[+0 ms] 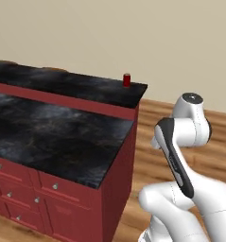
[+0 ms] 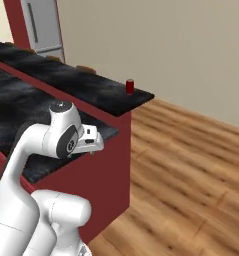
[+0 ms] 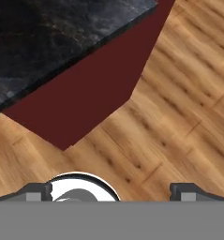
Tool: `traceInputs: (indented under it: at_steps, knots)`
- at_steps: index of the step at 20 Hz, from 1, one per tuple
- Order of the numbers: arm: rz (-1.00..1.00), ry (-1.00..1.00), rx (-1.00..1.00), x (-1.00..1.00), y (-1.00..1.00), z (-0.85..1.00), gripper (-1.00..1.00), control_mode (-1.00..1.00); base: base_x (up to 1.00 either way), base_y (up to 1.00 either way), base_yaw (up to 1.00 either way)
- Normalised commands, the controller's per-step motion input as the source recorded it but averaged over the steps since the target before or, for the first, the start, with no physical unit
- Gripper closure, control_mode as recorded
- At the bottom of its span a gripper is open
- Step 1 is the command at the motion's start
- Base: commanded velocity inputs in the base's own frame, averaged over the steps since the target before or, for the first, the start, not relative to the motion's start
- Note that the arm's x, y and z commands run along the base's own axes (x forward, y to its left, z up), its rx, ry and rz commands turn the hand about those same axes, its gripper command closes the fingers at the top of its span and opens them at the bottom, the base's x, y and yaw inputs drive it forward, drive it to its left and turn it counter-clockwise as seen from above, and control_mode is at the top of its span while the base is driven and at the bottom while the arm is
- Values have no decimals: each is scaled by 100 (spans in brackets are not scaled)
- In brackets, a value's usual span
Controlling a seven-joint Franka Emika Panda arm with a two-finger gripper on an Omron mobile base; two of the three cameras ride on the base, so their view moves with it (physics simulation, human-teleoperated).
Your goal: Four empty soda cans are scattered around the kitchen. Gather all the cans and cluster them next to the stove for recycling.
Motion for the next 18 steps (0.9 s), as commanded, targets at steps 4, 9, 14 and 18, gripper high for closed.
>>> traceInputs:
  at_steps: [4,9,14,18]
  knots:
    - [0,0,0,0,0,0,-100,100,15,-76,22]
    - [0,0,0,0,0,0,-100,100,34,-66,22]
    - [0,0,0,0,0,0,-100,100,48,-46,27]
    - [0,0,0,0,0,0,-100,100,51,-39,28]
